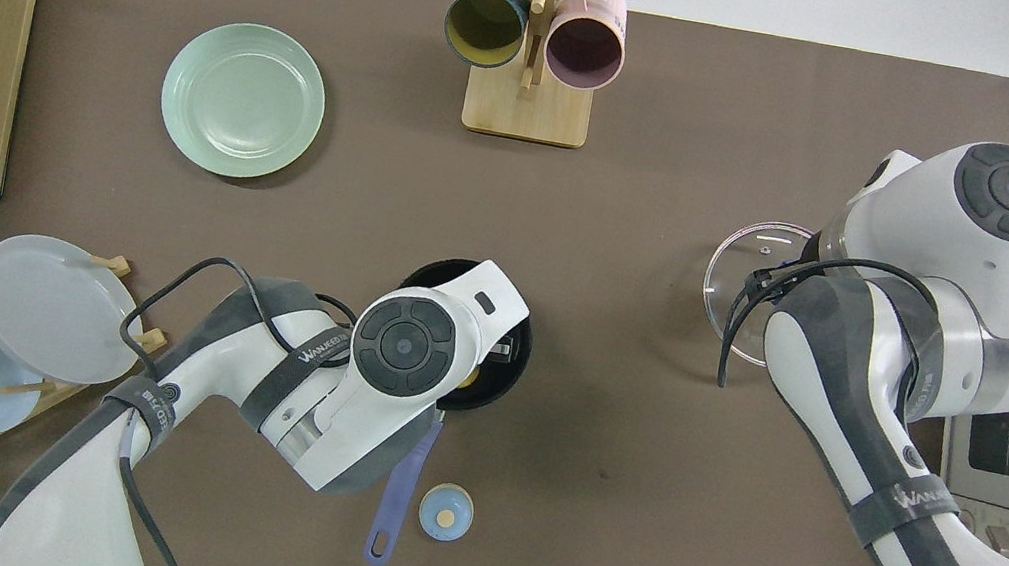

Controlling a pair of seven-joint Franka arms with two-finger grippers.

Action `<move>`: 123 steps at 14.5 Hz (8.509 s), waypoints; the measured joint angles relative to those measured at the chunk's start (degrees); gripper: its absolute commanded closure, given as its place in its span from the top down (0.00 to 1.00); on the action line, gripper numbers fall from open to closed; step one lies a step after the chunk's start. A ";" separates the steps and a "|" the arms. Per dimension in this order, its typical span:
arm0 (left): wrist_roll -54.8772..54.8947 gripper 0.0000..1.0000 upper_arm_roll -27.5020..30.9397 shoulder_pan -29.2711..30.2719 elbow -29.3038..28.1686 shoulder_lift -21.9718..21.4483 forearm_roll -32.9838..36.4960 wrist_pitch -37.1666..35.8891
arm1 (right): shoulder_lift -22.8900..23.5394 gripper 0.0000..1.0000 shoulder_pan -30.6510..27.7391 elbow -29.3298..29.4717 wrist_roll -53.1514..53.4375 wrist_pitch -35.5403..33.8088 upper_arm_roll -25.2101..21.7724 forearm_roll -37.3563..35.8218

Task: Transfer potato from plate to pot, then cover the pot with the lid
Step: 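Carry the potato over the black pot with the left gripper and release, then withdraw the left gripper while the right gripper carries the lid toward the pot, then lower the glass lid onto the pot with the right gripper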

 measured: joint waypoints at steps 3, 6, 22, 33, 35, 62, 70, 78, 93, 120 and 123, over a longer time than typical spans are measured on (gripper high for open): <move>0.00 0.00 -0.02 -0.81 -0.04 0.50 0.64 0.19 | 0.15 0.00 -0.02 0.01 0.20 0.00 -0.03 0.00; 0.00 0.09 0.01 -1.54 -0.38 1.05 1.16 1.04 | 0.56 0.00 -0.05 0.07 0.20 0.00 -0.04 0.00; 12.41 1.00 1.52 9.78 13.38 -5.47 -1.19 -19.78 | 0.74 0.00 0.60 0.73 3.76 -0.64 0.02 0.04; 37.86 1.00 2.23 35.51 24.11 -15.81 -5.47 -44.94 | 0.68 0.00 26.31 7.65 46.13 -2.79 0.80 0.20; 40.50 1.00 2.23 37.05 24.08 -15.83 -4.50 -45.45 | 0.69 0.00 28.61 7.15 48.61 -0.37 0.79 0.20; 39.47 1.00 3.68 37.07 26.38 -15.30 -1.92 -46.35 | 5.10 0.00 33.89 5.86 51.19 8.40 0.35 -0.93; 39.47 1.00 3.31 37.07 26.39 -15.23 -1.92 -46.20 | 6.60 0.00 34.57 5.86 51.19 8.92 0.44 -3.21; 39.42 1.00 1.32 37.35 26.39 -15.09 -1.92 -46.16 | 6.57 0.00 35.56 6.09 51.19 8.94 0.46 -6.21; 36.86 1.00 0.85 37.96 26.34 -15.09 -1.91 -46.25 | 7.21 0.51 35.00 6.18 51.19 9.90 0.10 -8.96; 36.93 1.00 0.88 39.20 26.21 -15.09 -1.68 -46.27 | 7.10 0.06 32.27 6.39 50.23 11.25 0.08 -1.56; 36.93 1.00 0.88 39.20 26.21 -15.09 -1.68 -46.27 | 7.08 0.07 32.36 6.36 50.23 11.24 0.08 -1.58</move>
